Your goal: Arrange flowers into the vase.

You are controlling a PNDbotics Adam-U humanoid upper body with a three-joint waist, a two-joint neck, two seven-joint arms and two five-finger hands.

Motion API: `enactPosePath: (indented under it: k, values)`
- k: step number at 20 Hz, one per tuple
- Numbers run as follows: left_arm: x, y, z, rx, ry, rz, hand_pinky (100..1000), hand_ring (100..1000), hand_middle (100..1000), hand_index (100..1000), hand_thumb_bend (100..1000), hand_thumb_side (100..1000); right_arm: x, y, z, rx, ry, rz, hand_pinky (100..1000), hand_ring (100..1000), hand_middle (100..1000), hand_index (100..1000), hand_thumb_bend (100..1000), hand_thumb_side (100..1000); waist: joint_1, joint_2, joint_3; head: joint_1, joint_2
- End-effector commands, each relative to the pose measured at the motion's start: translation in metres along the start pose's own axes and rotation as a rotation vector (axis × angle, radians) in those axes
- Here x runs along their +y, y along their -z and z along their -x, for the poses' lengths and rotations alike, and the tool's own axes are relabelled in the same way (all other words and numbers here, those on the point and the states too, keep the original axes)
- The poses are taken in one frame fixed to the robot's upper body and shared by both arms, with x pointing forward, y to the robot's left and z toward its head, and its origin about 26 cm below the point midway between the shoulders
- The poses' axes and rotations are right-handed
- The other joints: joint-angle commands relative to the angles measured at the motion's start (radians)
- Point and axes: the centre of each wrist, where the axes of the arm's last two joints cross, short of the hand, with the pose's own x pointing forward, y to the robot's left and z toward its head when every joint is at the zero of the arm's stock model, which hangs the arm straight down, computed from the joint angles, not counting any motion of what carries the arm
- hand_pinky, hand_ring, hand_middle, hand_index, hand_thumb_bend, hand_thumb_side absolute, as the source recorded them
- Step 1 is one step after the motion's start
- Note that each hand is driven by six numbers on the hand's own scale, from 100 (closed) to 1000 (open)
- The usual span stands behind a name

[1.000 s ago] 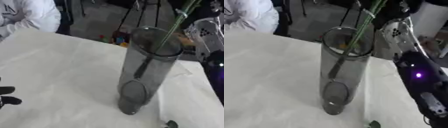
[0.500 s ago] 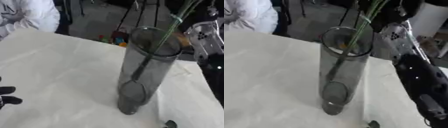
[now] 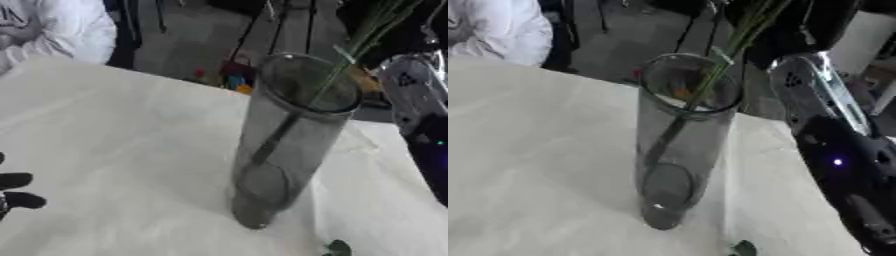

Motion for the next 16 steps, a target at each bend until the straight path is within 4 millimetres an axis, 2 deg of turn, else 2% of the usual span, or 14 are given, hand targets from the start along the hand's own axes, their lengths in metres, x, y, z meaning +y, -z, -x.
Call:
enactPosePath:
  k: [1, 8, 16]
  values:
    - [-0.0004, 0.0028, -0.005, -0.018, -0.001, 0.006, 543, 655, 713, 936, 317, 1000, -0.0044, 0.0064, -0.0156, -0.012, -0.073, -0.05, 592, 635, 321, 379, 100, 802, 0.01, -0.027, -0.004, 0.0, -0.005]
    - [0.0004, 0.002, -0.0048, -0.015, 0.003, 0.005, 543, 655, 711, 937, 318, 1000, -0.0056, 0.0019, -0.0168, 0.032, -0.127, -0.097, 599, 660, 334, 407, 100, 823, 0.009, -0.03, -0.009, 0.003, -0.002]
    - [0.0005, 0.0015, -0.0047, -0.011, 0.003, 0.006, 543, 656, 712, 937, 320, 1000, -0.0048, -0.0015, -0.0154, 0.118, -0.166, -0.141, 608, 685, 335, 421, 100, 886, 0.009, -0.035, -0.016, 0.004, -0.002]
